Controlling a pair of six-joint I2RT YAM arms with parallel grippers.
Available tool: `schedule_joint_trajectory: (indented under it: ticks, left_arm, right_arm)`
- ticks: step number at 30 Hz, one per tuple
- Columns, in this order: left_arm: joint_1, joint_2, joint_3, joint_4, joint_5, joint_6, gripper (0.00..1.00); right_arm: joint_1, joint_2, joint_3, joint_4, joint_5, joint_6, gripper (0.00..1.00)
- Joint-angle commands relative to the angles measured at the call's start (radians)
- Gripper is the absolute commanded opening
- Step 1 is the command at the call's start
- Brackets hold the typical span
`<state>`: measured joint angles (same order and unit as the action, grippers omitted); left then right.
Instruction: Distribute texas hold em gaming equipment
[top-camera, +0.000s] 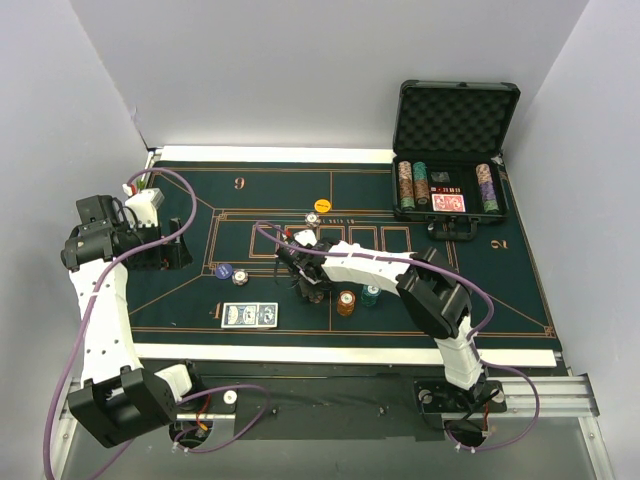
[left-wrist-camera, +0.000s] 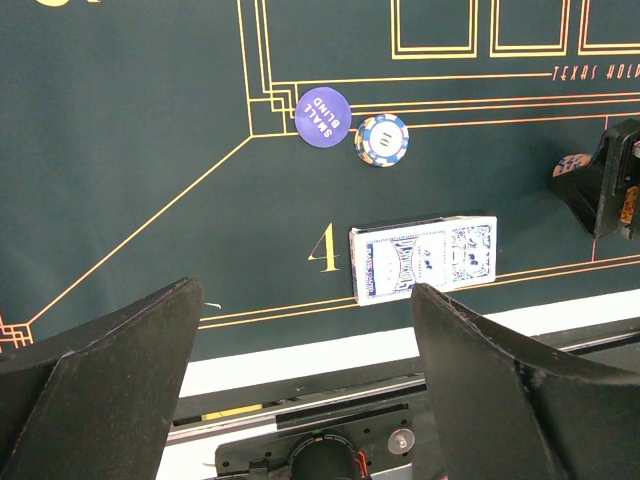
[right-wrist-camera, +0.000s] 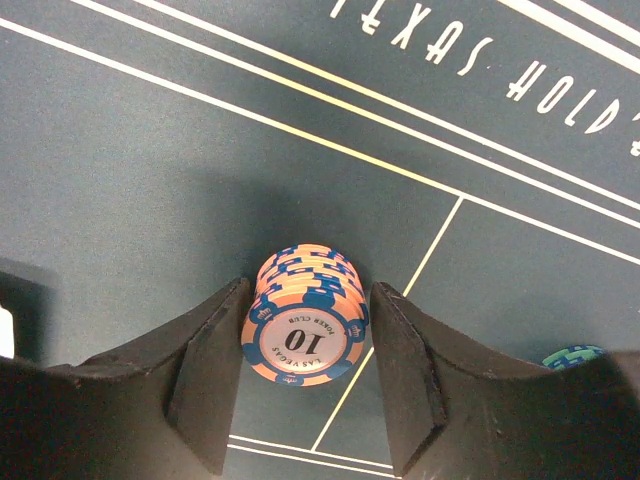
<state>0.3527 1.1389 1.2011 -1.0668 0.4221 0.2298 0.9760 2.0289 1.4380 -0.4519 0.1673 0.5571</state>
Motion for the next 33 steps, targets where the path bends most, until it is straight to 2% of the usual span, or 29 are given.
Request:
schedule_joint_trajectory:
  ticks: [1, 21, 25, 33]
  left_arm:
    - [0.006, -0.025, 0.000, 0.004, -0.006, 0.013, 0.96]
    - [0.008, -0.037, 0.002, 0.001, -0.016, 0.022, 0.96]
    - [0.008, -0.039, 0.002, 0.001, -0.019, 0.022, 0.96]
    - [0.006, -0.041, 0.006, 0.004, -0.022, 0.020, 0.96]
  right_arm:
    - [0.004, 0.002, -0.002, -0.022, 0.008, 0.009, 0.45]
    - [0.003, -0.019, 0.002, -0.022, 0.005, 0.030, 0.23]
    - [0.003, -0.048, 0.002, -0.021, 0.011, 0.037, 0.13]
    - [-0.020, -0.133, 0.024, -0.044, 0.008, 0.037, 0.05]
